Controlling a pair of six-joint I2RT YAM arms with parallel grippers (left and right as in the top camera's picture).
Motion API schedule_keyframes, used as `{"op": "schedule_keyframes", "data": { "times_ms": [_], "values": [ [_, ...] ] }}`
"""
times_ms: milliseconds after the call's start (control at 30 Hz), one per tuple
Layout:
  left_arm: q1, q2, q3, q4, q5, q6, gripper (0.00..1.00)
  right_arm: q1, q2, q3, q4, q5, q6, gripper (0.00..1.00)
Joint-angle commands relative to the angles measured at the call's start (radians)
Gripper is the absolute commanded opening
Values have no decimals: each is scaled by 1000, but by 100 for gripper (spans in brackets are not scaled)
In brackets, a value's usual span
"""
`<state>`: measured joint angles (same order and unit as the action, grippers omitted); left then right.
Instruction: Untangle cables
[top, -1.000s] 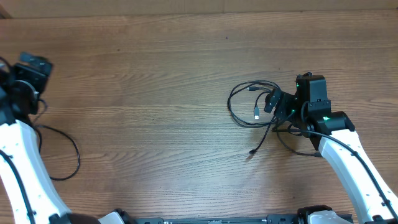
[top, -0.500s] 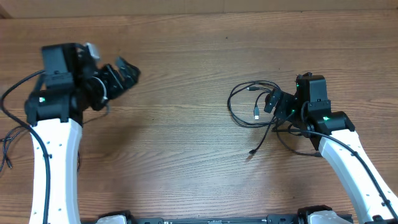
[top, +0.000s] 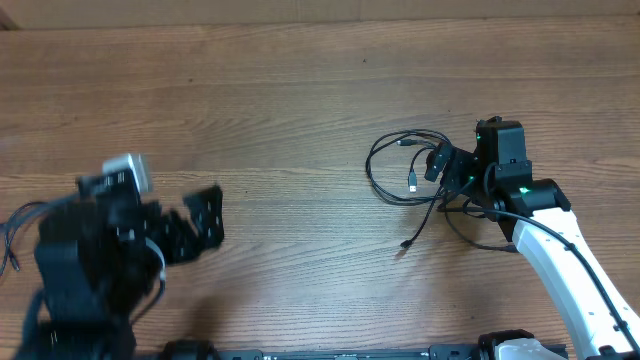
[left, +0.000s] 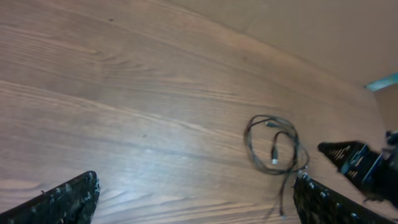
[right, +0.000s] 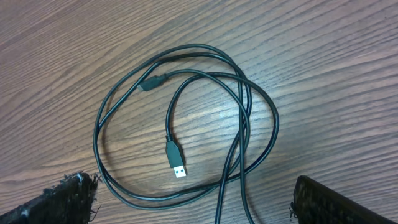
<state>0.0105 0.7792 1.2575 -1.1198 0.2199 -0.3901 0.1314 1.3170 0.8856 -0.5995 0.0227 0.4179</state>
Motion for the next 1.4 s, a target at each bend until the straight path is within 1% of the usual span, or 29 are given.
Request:
{"op": "schedule_keyframes", "data": {
  "times_ms": [0,133,367,467,533,700,800,933,1067,1100,1300,1333,1367],
  "values": [
    [-5,-124,-113,-7,-45,39,100,-3,-19,13,3,-2,1,100],
    [-5,-222,-221,-8,-48,38,100,-3,-19,13,20,-9,2,100],
    [-5,-227,-309,-10,-47,35,100,-3,-19,13,-1,-128,2,100],
    [-5,-223,-330,-9,-44,0,100,-3,-19,13,-1,-149,2,100],
    [-5,-223,-340,-10,-45,1,99,-3,-19,13,3,-178,2,100],
    [-5,-219,-342,-10,-44,1,100,-3,-13,13,64,-395,1,100],
    [-5,-219,-342,-10,-45,1,100,1,6,13,110,-473,-5,100],
    [-5,-219,-342,-10,-45,1,100,37,63,13,165,-473,-99,100],
    [-5,-219,-342,-10,-45,1,99,109,143,13,213,-471,-199,94],
    [-5,-219,-342,-10,-45,1,100,121,156,13,225,-470,-203,92],
    [-5,-219,-342,-10,-45,1,99,190,233,13,358,-468,-203,70],
    [-5,-218,-342,-10,-45,1,100,195,247,13,386,-450,-196,68],
    [-5,-219,-342,-10,-45,1,99,197,252,13,399,-425,-176,67]
  ]
}}
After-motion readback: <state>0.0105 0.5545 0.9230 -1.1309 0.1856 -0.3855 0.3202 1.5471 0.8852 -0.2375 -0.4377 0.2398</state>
